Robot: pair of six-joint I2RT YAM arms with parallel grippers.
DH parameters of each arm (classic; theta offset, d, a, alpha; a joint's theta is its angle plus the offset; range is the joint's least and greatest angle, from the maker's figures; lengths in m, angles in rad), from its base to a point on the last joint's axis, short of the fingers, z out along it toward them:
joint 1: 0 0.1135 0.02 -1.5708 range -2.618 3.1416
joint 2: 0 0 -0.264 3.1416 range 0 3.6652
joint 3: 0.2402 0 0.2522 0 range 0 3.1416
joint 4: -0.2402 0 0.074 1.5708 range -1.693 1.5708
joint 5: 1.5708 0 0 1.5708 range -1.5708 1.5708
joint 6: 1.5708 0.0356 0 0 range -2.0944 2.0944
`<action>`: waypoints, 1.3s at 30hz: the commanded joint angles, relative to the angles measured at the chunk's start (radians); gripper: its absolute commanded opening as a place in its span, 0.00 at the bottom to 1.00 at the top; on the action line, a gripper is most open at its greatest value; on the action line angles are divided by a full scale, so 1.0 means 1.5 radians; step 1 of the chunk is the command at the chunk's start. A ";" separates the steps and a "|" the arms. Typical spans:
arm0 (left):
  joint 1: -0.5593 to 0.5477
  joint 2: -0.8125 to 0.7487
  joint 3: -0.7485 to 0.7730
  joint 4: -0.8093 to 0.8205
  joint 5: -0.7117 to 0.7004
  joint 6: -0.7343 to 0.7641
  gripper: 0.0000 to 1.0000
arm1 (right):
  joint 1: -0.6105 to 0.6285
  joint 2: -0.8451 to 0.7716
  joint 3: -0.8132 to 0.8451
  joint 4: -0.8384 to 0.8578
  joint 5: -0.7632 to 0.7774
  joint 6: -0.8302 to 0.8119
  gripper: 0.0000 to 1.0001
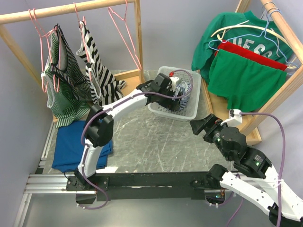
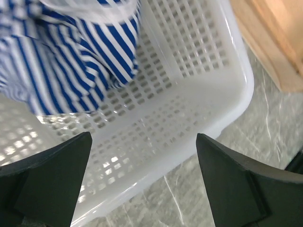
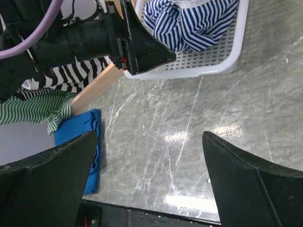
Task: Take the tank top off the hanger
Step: Place the tank top in the bin.
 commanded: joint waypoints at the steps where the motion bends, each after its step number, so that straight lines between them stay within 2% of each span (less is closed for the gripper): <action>1: 0.004 0.038 0.056 -0.024 0.061 0.016 0.98 | 0.001 -0.010 -0.007 0.009 0.011 0.005 1.00; 6: 0.007 0.113 0.140 -0.022 0.030 0.000 0.96 | 0.002 -0.019 -0.005 -0.004 0.021 0.007 1.00; 10: 0.026 0.232 0.298 -0.076 0.049 -0.027 0.96 | 0.001 -0.027 -0.001 -0.023 0.032 0.010 1.00; 14: 0.039 0.244 0.283 -0.039 0.039 -0.053 0.96 | 0.001 -0.037 0.000 -0.034 0.042 0.017 1.00; 18: 0.048 0.230 0.230 0.057 -0.026 -0.068 0.96 | 0.002 -0.036 -0.002 -0.029 0.039 0.014 1.00; 24: 0.054 0.263 0.309 0.063 -0.092 -0.057 0.96 | 0.002 -0.013 0.006 -0.032 0.028 0.013 1.00; 26: 0.053 0.233 0.292 0.081 -0.079 -0.049 0.96 | 0.002 -0.010 0.006 -0.027 0.024 0.013 1.00; 31: 0.041 0.080 0.106 0.151 -0.032 -0.049 0.96 | 0.002 -0.018 0.000 -0.016 0.026 0.014 1.00; 34: 0.023 0.016 0.055 0.130 -0.002 -0.041 0.96 | 0.002 -0.023 -0.002 -0.008 0.031 0.017 1.00; 39: -0.023 -0.082 -0.031 0.120 -0.024 -0.019 0.96 | 0.002 -0.027 -0.010 0.006 0.035 0.010 1.00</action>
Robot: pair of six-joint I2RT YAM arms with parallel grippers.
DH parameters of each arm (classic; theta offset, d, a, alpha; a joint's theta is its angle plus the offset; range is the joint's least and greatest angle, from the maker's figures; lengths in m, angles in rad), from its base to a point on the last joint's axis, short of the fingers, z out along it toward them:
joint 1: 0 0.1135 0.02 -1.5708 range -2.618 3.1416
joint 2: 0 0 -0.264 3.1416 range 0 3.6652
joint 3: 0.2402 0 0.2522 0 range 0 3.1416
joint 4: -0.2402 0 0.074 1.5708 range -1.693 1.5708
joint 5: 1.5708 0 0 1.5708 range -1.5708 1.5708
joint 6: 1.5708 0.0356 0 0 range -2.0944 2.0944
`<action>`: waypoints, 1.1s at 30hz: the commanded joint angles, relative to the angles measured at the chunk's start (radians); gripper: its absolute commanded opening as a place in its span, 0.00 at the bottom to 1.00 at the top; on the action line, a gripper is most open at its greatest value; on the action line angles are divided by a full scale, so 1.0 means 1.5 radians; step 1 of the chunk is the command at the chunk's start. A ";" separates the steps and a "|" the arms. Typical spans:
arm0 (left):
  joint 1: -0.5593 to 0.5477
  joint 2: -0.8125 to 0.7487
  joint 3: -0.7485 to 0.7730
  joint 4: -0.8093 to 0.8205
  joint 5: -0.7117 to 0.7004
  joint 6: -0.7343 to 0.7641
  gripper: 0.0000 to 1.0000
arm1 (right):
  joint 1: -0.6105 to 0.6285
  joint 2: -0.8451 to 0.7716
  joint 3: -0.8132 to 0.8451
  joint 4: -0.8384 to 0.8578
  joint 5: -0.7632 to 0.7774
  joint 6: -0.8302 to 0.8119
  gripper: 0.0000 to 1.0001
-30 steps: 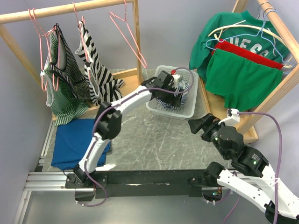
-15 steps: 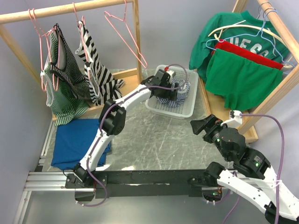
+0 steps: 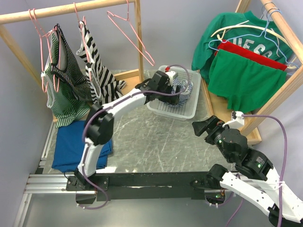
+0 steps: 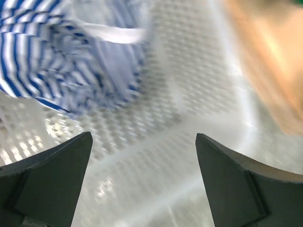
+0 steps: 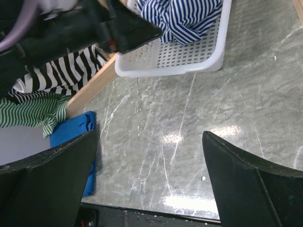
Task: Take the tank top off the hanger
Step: Place the tank top in the bin, then pick up the hanger from the clothesline.
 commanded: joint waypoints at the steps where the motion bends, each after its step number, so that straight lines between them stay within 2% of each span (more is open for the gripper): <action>1: -0.056 -0.137 -0.036 0.021 0.009 0.029 0.96 | 0.002 -0.005 -0.002 0.035 0.018 0.000 1.00; 8: -0.087 -0.246 -0.153 -0.030 -0.010 0.000 0.96 | 0.002 -0.005 -0.003 0.034 0.012 0.000 1.00; 12: -0.091 -0.350 -0.310 -0.008 -0.039 -0.055 0.96 | 0.002 -0.012 -0.018 0.048 0.003 -0.001 1.00; 15: -0.094 -0.457 -0.391 -0.018 -0.128 -0.088 0.96 | 0.002 -0.009 -0.021 0.056 0.000 -0.003 1.00; 18: -0.092 -0.567 -0.427 -0.049 -0.237 -0.105 0.96 | 0.001 0.000 -0.024 0.066 -0.006 -0.010 1.00; 21: -0.085 -0.664 -0.393 -0.101 -0.345 -0.105 0.96 | 0.002 0.012 -0.027 0.085 -0.021 -0.018 1.00; 24: -0.057 -0.703 -0.338 -0.149 -0.467 -0.102 0.96 | 0.002 0.028 -0.028 0.099 -0.033 -0.022 1.00; 28: 0.022 -0.722 -0.302 -0.147 -0.503 -0.068 0.96 | 0.001 0.046 -0.033 0.118 -0.051 -0.026 1.00; 33: 0.109 -0.667 -0.241 -0.155 -0.513 -0.038 0.96 | 0.002 0.058 -0.035 0.126 -0.072 -0.027 1.00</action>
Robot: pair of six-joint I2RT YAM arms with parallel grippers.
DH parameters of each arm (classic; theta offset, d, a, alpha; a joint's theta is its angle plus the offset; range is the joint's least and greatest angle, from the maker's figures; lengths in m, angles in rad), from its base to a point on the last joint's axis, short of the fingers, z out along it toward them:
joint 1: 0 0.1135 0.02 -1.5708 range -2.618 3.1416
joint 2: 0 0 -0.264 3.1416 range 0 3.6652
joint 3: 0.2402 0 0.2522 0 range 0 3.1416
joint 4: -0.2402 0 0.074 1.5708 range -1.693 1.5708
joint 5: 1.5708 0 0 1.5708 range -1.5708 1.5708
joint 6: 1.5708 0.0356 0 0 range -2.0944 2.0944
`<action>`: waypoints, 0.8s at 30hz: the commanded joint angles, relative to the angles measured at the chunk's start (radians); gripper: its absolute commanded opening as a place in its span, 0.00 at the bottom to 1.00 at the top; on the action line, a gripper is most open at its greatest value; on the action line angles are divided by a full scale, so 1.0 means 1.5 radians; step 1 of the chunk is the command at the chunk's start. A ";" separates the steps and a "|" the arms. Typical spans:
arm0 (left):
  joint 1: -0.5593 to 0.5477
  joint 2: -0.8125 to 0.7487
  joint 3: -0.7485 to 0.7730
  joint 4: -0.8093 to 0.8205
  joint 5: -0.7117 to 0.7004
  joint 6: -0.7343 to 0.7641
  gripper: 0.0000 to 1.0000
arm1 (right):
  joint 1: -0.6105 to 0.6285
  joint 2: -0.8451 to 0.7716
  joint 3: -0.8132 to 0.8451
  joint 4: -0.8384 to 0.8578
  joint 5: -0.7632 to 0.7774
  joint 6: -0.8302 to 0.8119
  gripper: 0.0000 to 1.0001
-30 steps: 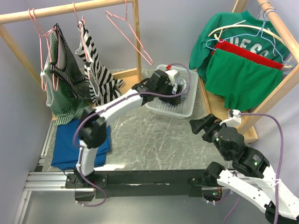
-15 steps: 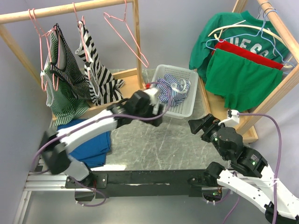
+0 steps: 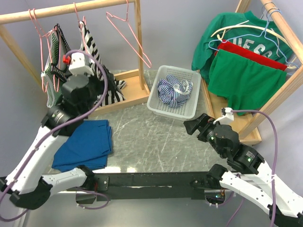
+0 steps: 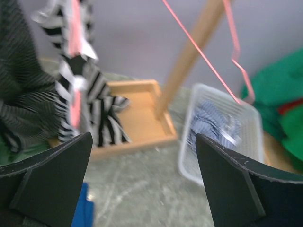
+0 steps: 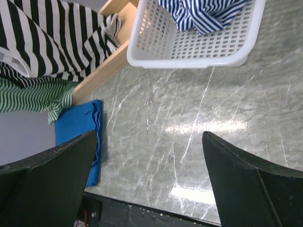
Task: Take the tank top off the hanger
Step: Pick up the hanger from the clothesline.
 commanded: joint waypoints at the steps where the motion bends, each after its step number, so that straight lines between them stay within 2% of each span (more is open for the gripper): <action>1: 0.066 0.070 0.043 -0.035 -0.044 0.034 0.96 | 0.002 0.015 -0.004 0.038 -0.024 -0.009 1.00; 9: 0.195 0.125 0.070 0.000 0.015 0.047 0.96 | 0.002 0.014 -0.012 0.039 -0.033 -0.011 1.00; 19: 0.245 0.185 0.106 0.030 0.061 0.078 0.98 | 0.001 0.021 -0.013 0.040 -0.033 -0.017 1.00; 22: 0.259 0.199 0.122 0.036 0.082 0.083 0.88 | 0.002 0.024 -0.013 0.039 -0.032 -0.019 1.00; 23: 0.262 0.208 0.127 0.034 0.084 0.083 0.78 | 0.002 0.024 -0.013 0.039 -0.032 -0.019 1.00; 24: 0.262 0.213 0.133 0.030 0.087 0.087 0.74 | 0.001 0.025 -0.012 0.039 -0.032 -0.018 1.00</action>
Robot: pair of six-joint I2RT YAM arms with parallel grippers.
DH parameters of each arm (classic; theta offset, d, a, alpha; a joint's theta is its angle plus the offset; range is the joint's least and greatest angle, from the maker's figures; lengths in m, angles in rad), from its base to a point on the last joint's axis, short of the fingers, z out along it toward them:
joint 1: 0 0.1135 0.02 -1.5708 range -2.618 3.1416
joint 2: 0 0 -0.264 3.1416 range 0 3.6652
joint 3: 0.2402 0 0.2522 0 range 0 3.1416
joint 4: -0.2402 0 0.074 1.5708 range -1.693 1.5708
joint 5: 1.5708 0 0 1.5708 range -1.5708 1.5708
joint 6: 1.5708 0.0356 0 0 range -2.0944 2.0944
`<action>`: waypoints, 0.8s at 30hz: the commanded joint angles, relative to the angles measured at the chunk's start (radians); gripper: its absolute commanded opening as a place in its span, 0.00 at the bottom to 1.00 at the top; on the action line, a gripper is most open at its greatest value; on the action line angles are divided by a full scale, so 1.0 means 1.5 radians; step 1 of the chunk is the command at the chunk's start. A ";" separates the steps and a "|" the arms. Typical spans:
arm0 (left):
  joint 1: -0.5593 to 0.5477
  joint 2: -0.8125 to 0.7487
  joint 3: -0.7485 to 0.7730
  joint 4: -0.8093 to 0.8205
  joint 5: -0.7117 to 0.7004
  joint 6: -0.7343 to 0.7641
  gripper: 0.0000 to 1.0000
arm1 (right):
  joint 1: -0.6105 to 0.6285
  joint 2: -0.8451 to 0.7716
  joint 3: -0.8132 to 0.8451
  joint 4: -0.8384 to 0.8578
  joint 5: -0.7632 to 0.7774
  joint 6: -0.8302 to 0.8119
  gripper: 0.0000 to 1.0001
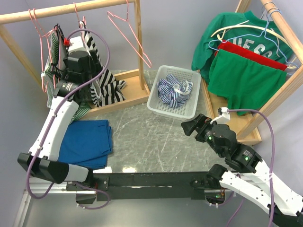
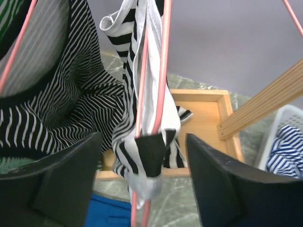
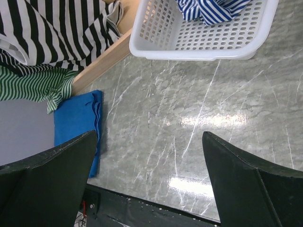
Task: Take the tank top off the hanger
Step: Pick up the hanger from the clothesline.
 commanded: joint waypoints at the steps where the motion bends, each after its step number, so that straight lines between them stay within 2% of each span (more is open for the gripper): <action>1: 0.011 0.020 0.049 0.014 0.035 0.018 0.71 | 0.001 0.011 0.000 0.021 0.006 -0.008 1.00; 4: 0.013 0.034 0.059 0.005 0.043 0.020 0.46 | 0.002 0.012 -0.002 0.024 0.006 -0.008 1.00; 5: 0.013 0.035 0.060 0.004 0.045 0.018 0.34 | 0.001 0.012 -0.002 0.024 0.006 -0.008 1.00; 7: 0.013 0.028 0.051 0.012 0.054 0.020 0.24 | 0.002 0.014 -0.002 0.022 0.008 -0.007 1.00; 8: 0.013 0.025 0.050 0.017 0.055 0.023 0.14 | 0.002 0.016 -0.002 0.023 0.008 -0.007 1.00; 9: 0.012 0.027 0.052 0.015 0.057 0.026 0.10 | 0.001 0.017 -0.002 0.023 0.007 -0.008 1.00; 10: 0.013 0.028 0.059 0.010 0.056 0.028 0.01 | 0.003 0.018 -0.003 0.025 0.005 -0.008 1.00; 24: 0.013 -0.011 0.084 0.068 0.066 0.080 0.01 | 0.002 0.032 -0.002 0.035 -0.009 -0.009 1.00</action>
